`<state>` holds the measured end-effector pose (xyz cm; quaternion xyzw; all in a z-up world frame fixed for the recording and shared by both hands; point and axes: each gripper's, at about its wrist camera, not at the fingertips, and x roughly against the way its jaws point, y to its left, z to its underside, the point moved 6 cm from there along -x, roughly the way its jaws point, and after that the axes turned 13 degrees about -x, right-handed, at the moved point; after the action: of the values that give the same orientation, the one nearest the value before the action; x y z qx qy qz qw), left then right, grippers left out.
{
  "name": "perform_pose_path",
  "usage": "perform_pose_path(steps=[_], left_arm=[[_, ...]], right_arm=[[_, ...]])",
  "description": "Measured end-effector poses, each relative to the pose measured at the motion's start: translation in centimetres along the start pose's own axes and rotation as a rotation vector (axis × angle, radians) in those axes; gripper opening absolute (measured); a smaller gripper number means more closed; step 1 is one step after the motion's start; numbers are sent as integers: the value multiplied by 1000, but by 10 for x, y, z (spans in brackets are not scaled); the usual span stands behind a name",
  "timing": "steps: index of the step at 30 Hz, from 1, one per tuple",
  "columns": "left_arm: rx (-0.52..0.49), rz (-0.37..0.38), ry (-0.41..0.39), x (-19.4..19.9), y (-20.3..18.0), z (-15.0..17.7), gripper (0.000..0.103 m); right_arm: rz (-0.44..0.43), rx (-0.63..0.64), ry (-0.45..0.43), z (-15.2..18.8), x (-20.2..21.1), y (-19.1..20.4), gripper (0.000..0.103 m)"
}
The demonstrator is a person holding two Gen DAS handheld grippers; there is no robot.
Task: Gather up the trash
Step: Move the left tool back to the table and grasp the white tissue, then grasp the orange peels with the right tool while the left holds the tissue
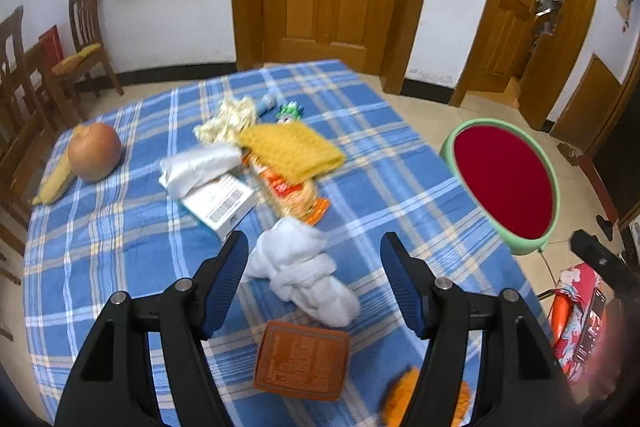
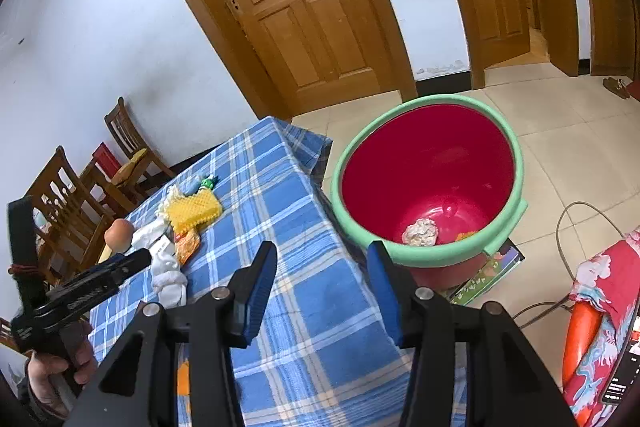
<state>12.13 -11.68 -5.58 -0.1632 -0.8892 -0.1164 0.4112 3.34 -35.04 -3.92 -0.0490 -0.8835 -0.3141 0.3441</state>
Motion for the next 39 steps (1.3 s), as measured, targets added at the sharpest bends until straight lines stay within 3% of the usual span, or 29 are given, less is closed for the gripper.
perform_pose_path(steps=[8,16,20,24,30,39], left_arm=[[69,7,68,-29,17,17,68],[103,49,75,-42,19,20,56],[109,74,61,-44,18,19,38],[130,79,50,-44,20,17,29],[151,77,10,-30,26,15,26],[148,61,-95,22,35,9,26]], right_arm=[[6,16,25,9,-6,5,52],[15,24,48,15,-12,7,52],[19,27,53,18,-13,9,52],[20,33,58,21,-14,11,52],[13,60,73,30,-15,18,54],[-27,111,135,56,-16,36,55]])
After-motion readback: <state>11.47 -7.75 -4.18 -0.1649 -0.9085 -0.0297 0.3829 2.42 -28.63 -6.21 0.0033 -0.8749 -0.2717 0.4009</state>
